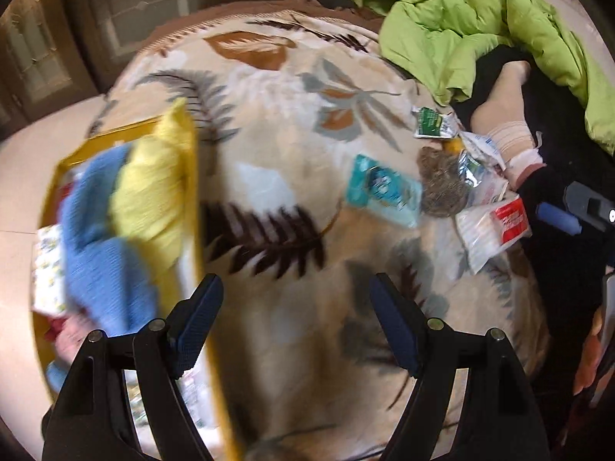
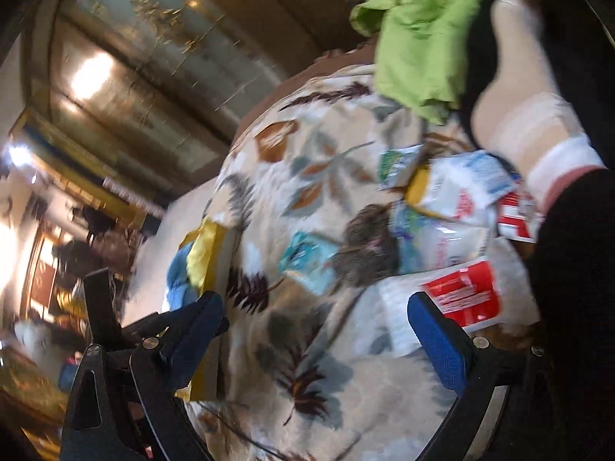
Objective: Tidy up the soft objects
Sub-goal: 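Reach the left tool to the teal cartoon tissue pack while the right tool reaches the brown fuzzy ball, then grasp the teal tissue pack with the left tool while the right tool grasps the brown fuzzy ball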
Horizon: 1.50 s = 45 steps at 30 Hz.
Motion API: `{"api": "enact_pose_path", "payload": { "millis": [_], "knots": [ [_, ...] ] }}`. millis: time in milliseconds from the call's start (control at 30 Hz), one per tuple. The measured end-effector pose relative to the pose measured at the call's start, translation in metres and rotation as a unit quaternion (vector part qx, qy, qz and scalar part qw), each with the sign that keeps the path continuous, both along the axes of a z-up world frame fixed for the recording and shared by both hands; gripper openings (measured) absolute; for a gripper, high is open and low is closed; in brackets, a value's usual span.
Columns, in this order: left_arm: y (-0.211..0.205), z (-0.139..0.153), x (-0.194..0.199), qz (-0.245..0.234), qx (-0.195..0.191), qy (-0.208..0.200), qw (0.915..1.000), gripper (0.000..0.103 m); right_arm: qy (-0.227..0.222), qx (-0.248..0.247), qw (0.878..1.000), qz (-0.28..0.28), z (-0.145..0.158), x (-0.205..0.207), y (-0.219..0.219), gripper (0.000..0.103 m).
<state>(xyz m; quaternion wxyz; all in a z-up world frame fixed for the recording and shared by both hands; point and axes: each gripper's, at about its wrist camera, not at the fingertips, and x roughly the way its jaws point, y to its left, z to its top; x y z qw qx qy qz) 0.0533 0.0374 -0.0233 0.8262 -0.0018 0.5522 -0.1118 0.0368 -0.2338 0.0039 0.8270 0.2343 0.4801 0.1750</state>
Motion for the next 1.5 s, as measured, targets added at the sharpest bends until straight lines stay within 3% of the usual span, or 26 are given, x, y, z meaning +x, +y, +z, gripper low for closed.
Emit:
{"api": "enact_pose_path", "payload": {
  "millis": [100, 167, 333, 467, 633, 833, 967, 1067, 1167, 1233, 1267, 1300, 1400, 1500],
  "knots": [
    [-0.014, -0.009, 0.02, -0.011, -0.026, 0.021, 0.9994, 0.079, 0.012, 0.008, 1.0, -0.017, -0.007, 0.003, -0.013, 0.098],
    [-0.027, -0.012, 0.03, -0.029, -0.023, 0.017, 0.9992, 0.079, 0.014, 0.014, 1.0, -0.02, -0.011, 0.004, -0.017, 0.098],
    [-0.059, -0.024, 0.05, -0.096, 0.004, 0.018, 0.9952, 0.079, 0.029, 0.012, 0.999, -0.018, -0.019, 0.014, -0.018, 0.099],
    [-0.081, -0.036, 0.055, -0.154, 0.044, 0.019, 0.9869, 0.079, 0.047, 0.035, 0.998, -0.005, -0.027, 0.03, -0.005, 0.099],
    [-0.098, -0.04, 0.057, -0.199, 0.059, 0.007, 0.9781, 0.079, 0.069, 0.034, 0.997, 0.004, -0.037, 0.063, 0.021, 0.099],
    [-0.099, -0.051, 0.073, -0.172, 0.051, 0.02, 0.9835, 0.079, 0.127, -0.004, 0.992, -0.004, -0.068, 0.086, 0.034, 0.101],
    [-0.093, -0.057, 0.078, -0.165, 0.011, 0.042, 0.9853, 0.08, 0.112, -0.017, 0.994, 0.0, -0.07, 0.094, 0.04, 0.101],
    [-0.09, -0.059, 0.08, -0.159, -0.011, 0.044, 0.9862, 0.086, 0.12, -0.027, 0.992, 0.008, -0.079, 0.101, 0.043, 0.1],
    [-0.097, -0.059, 0.071, -0.179, 0.011, 0.027, 0.9835, 0.091, 0.128, -0.017, 0.992, 0.015, -0.09, 0.096, 0.036, 0.088],
    [-0.113, -0.066, 0.057, -0.228, 0.064, 0.005, 0.9717, 0.098, 0.122, -0.033, 0.992, 0.009, -0.09, 0.091, 0.029, 0.066],
    [-0.118, -0.068, 0.053, -0.236, 0.082, -0.006, 0.9683, 0.098, 0.121, -0.035, 0.992, 0.007, -0.091, 0.09, 0.027, 0.062],
    [-0.119, -0.069, 0.053, -0.227, 0.078, -0.007, 0.9707, 0.099, 0.122, -0.04, 0.992, 0.008, -0.093, 0.09, 0.025, 0.057],
    [-0.112, -0.063, 0.069, -0.176, 0.027, 0.021, 0.9837, 0.099, 0.122, -0.049, 0.991, 0.02, -0.093, 0.091, 0.027, 0.057],
    [-0.112, -0.063, 0.072, -0.178, 0.045, 0.018, 0.9828, 0.099, 0.123, -0.038, 0.991, 0.024, -0.094, 0.092, 0.025, 0.057]
  ]
}}
